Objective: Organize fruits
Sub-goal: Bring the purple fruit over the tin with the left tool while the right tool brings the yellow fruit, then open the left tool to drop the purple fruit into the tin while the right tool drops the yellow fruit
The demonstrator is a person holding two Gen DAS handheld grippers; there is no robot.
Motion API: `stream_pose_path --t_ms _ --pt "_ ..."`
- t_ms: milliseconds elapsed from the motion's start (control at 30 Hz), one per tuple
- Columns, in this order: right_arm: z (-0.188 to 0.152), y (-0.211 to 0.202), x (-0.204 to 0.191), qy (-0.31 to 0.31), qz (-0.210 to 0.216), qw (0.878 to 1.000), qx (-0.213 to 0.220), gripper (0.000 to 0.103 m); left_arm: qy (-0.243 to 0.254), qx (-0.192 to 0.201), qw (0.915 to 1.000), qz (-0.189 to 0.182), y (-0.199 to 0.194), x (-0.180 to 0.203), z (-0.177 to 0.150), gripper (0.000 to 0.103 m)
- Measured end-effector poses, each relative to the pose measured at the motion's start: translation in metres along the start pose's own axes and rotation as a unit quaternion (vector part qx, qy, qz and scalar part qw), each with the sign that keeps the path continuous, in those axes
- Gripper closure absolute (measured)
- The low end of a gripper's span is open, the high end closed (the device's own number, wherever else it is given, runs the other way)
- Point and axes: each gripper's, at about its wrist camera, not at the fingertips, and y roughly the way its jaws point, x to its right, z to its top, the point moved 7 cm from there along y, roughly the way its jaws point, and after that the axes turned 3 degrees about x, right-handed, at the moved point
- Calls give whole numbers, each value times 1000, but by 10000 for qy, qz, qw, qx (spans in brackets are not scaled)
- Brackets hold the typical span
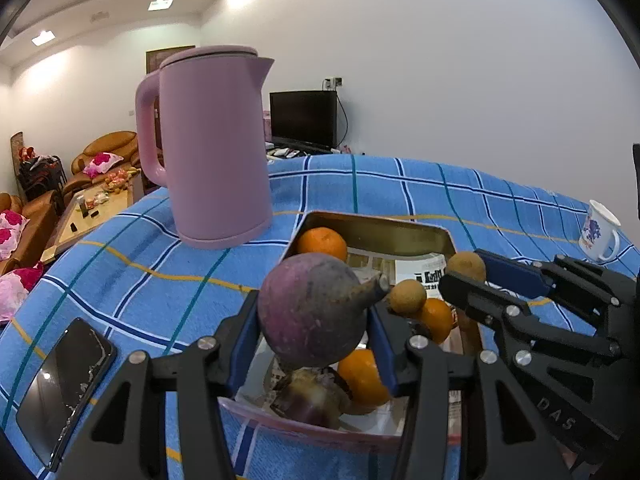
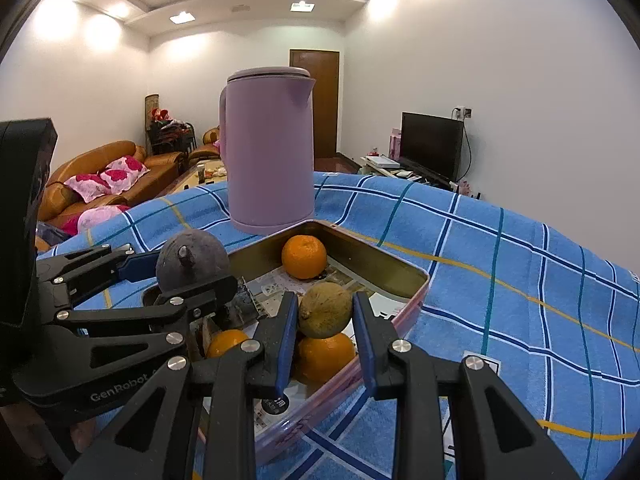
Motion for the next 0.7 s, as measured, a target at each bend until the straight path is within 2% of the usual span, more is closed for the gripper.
stream_pose_path --t_ms 267,400,467,500,700 --pt "-8 8 -3 -10 248 9988 -418 73 135 -265 9996 -22 9 1 -5 51" --pt "-8 8 -2 35 260 9988 -422 72 166 -187 9997 56 5 1 -4 49" --pt "-8 7 0 59 242 9988 -417 68 162 -165 9997 67 4 1 -4 49" --pt "-8 6 1 95 227 9989 -397 64 142 -144 9998 76 3 0 -4 48" --pt "-6 -2 7 215 138 9995 -199 51 47 122 9997 192 -7 -5 -1 36"
